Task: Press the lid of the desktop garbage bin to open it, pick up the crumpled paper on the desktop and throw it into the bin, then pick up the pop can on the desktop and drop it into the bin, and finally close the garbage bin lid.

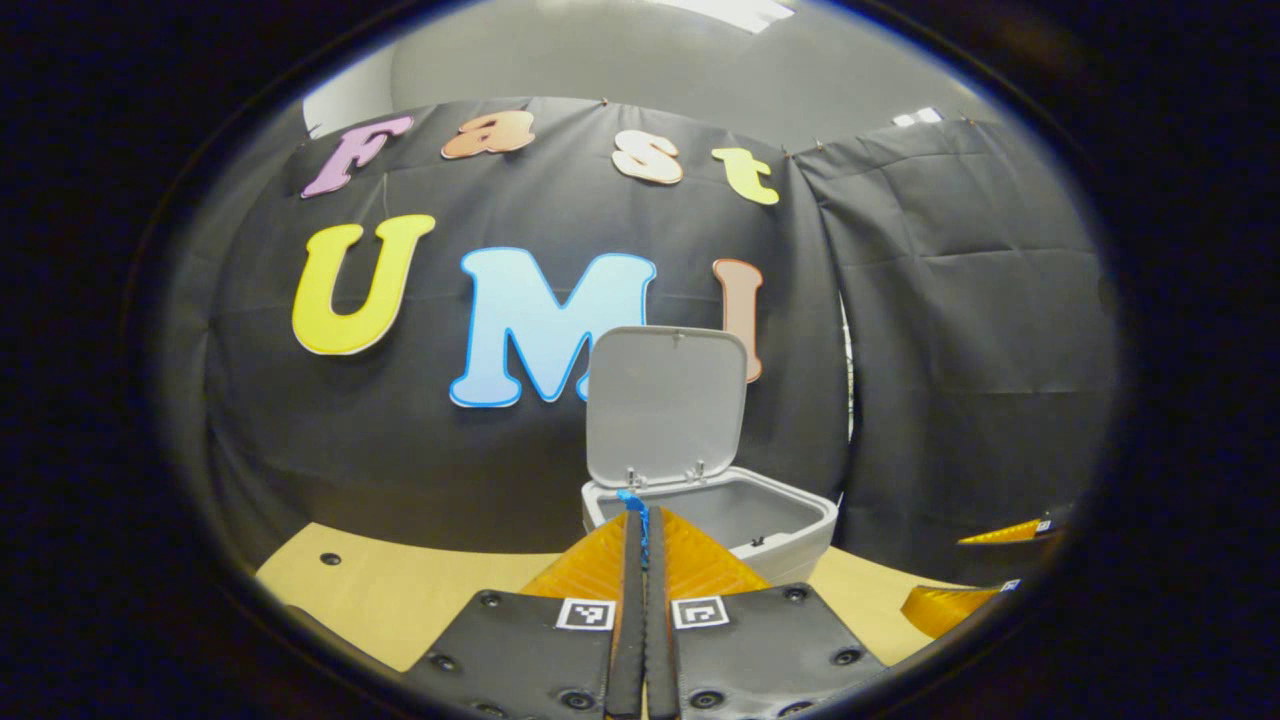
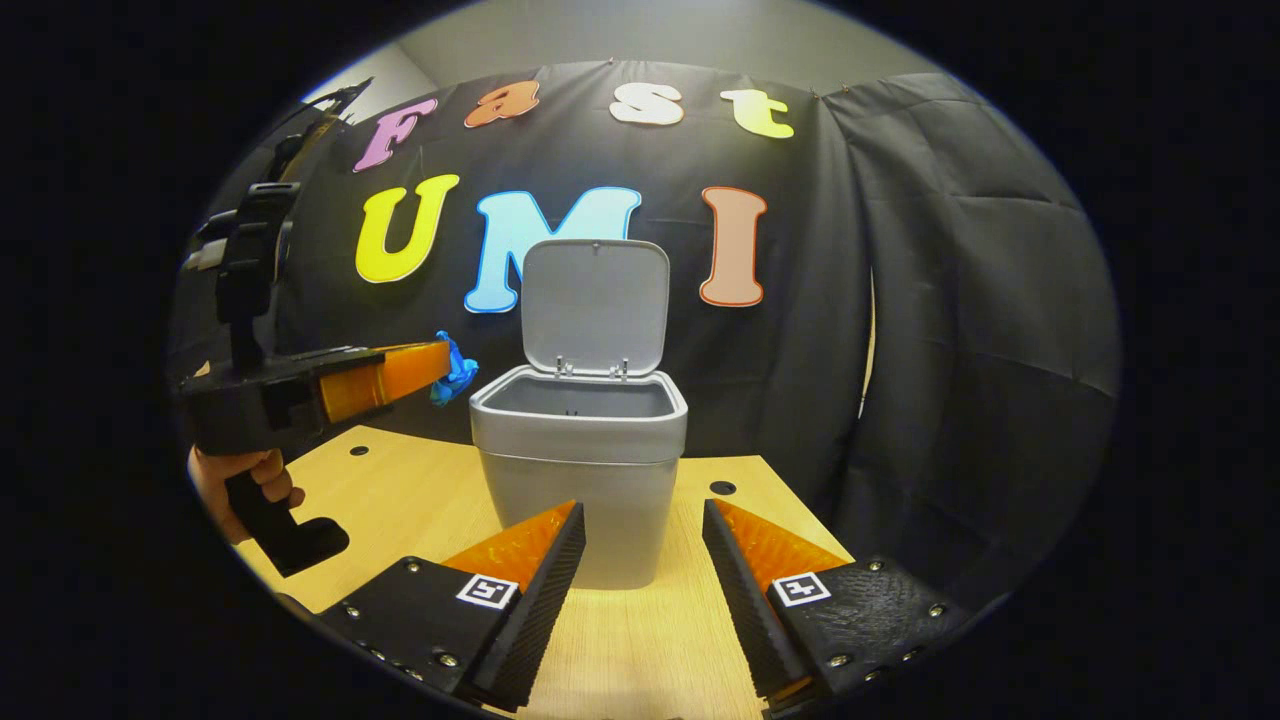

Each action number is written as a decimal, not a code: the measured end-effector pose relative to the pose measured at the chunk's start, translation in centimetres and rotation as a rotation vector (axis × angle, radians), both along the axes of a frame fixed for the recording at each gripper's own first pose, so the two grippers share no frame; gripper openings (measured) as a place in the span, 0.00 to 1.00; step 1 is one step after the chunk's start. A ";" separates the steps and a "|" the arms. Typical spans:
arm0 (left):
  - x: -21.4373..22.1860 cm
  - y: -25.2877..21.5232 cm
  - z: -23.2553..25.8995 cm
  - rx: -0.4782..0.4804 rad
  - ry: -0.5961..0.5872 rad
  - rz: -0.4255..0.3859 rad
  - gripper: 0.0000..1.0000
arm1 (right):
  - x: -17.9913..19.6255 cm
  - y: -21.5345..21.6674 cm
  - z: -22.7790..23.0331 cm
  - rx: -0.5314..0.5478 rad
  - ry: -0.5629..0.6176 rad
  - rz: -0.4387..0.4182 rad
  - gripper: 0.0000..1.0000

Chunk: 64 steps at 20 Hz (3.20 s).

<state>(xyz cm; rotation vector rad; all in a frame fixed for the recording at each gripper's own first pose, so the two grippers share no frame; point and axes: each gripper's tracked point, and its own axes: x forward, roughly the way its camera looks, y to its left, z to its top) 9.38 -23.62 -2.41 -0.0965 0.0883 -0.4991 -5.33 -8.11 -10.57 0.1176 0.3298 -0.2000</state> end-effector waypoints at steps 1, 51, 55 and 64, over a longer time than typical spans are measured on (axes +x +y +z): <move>0.6 -0.4 -0.1 -0.031 0.026 -0.002 0.07 | -0.2 -0.2 -0.1 -0.004 0.008 -0.007 0.77; -2.5 8.6 -2.6 -0.028 0.145 0.181 0.95 | -0.7 4.3 1.8 0.012 -0.047 0.143 0.96; -3.9 11.5 -2.2 -0.011 0.129 0.227 0.95 | -0.5 6.3 1.1 0.021 -0.026 0.195 0.96; -7.6 16.1 -0.7 0.005 0.085 0.294 0.95 | -0.3 13.0 0.1 0.082 0.001 0.349 0.96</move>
